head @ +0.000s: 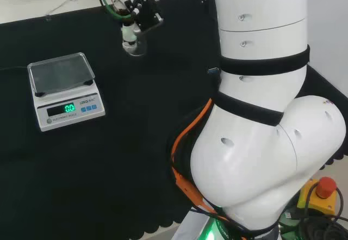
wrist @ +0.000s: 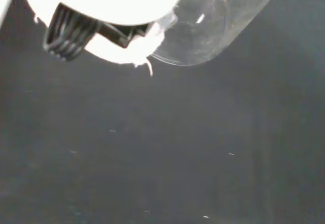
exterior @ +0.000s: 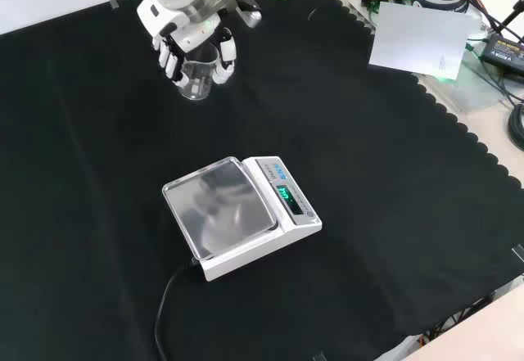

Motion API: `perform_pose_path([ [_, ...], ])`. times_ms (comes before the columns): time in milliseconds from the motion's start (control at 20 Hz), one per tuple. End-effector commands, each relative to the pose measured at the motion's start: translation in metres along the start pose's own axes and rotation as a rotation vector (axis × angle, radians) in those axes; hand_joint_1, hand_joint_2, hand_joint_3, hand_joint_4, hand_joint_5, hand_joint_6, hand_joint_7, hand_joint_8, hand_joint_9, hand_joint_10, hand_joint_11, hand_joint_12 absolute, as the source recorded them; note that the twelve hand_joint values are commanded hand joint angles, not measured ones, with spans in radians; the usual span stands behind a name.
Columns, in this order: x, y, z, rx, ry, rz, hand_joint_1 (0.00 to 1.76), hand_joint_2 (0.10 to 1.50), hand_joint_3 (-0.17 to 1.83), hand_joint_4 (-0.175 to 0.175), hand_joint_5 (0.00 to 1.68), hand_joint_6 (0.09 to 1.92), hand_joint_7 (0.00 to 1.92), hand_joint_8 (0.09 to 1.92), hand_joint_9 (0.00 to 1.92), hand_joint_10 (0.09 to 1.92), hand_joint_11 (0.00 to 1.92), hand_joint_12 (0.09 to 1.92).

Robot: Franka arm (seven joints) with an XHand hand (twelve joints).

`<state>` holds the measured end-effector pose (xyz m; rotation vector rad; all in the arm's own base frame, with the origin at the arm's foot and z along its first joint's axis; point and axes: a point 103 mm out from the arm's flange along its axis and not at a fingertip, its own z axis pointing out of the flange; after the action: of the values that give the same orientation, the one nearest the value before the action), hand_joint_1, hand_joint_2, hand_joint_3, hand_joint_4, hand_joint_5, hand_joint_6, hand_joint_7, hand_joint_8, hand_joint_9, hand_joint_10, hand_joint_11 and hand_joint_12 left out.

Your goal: Put the beaker on the electronic balance.

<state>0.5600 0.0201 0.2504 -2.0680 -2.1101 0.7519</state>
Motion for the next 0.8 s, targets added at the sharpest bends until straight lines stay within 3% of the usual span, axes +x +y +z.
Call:
perform_pose_path([
  [50,0.036,-0.007,-0.019,-0.03,-0.004,-0.09,1.19,0.48,0.72,0.044,0.94,0.95,0.92,1.1,1.07,0.7,0.81,1.25],
  [550,0.079,-0.01,-0.033,-0.048,-0.019,-0.151,1.2,0.47,0.73,0.039,0.94,0.95,0.92,1.1,1.08,0.7,0.82,1.24],
  [650,0.049,0.001,-0.012,-0.056,0.013,-0.16,1.2,0.47,0.73,0.037,0.95,0.95,0.93,1.1,1.08,0.7,0.82,1.24],
  [800,0.053,0.005,-0.011,-0.067,0.003,-0.164,1.2,0.47,0.73,0.035,0.95,0.95,0.93,1.1,1.08,0.7,0.83,1.24],
])
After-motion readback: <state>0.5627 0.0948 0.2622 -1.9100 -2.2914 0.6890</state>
